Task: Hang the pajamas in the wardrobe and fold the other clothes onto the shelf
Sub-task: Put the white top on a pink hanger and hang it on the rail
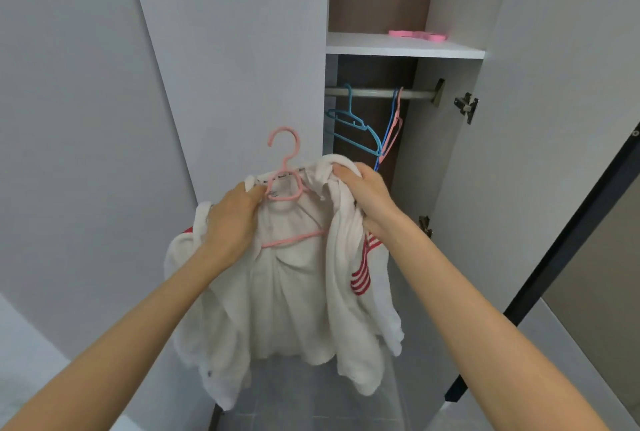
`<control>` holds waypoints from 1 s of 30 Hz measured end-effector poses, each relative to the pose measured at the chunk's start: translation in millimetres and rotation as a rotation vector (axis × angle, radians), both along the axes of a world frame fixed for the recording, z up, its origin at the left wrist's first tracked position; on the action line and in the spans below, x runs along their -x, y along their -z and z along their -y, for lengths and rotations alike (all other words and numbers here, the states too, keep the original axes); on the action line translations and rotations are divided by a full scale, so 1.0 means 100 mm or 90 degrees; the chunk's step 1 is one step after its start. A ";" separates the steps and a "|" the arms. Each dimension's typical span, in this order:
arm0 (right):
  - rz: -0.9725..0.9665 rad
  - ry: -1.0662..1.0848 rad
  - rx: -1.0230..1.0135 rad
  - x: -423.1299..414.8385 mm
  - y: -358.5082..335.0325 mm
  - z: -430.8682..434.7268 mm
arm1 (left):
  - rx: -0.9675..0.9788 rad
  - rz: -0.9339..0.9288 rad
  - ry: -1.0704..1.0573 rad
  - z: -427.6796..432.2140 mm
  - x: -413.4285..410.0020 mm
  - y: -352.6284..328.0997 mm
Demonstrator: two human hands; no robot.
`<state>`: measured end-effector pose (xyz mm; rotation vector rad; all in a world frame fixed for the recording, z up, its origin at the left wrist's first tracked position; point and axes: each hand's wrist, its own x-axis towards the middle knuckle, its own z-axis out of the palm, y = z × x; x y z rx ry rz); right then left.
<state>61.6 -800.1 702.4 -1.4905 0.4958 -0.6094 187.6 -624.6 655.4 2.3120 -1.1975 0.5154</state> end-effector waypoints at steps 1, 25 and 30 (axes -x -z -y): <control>-0.016 -0.030 -0.032 0.04 0.06 -0.01 | 0.055 -0.027 0.006 0.01 -0.01 -0.02; -0.136 -0.176 0.554 0.46 0.27 0.27 | 0.111 -0.009 0.240 0.16 0.01 -0.34; -0.038 -0.056 0.461 0.40 0.41 0.25 | 0.063 -0.008 0.277 0.29 -0.01 -0.48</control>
